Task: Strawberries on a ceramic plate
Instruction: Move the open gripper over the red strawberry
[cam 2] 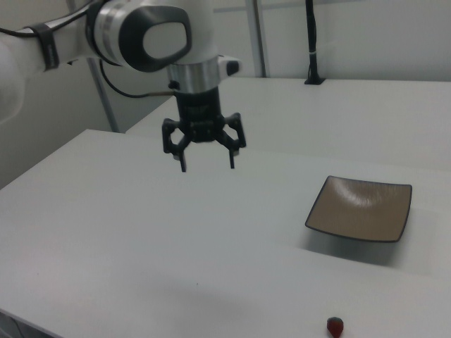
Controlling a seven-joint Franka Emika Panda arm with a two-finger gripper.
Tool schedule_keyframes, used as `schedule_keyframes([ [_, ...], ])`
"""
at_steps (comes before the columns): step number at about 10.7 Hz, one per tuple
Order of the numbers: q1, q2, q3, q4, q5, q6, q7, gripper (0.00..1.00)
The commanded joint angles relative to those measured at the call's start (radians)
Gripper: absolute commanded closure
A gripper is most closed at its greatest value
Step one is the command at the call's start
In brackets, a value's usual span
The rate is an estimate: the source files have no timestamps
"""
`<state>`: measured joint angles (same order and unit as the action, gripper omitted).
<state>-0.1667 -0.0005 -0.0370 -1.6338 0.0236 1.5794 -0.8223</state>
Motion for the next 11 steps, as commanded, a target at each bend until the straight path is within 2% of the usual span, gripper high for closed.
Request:
schedule_keyframes([
  [1, -0.02, 0.011, -0.081, -0.046, -0.001, 0.066, -0.023, 0.0],
  [5, -0.031, 0.045, -0.199, -0.136, -0.001, 0.218, -0.024, 0.0],
  [8, -0.076, 0.063, -0.207, -0.24, -0.022, 0.365, -0.026, 0.0],
  [11, -0.091, 0.135, -0.219, -0.244, -0.065, 0.422, -0.069, 0.0],
])
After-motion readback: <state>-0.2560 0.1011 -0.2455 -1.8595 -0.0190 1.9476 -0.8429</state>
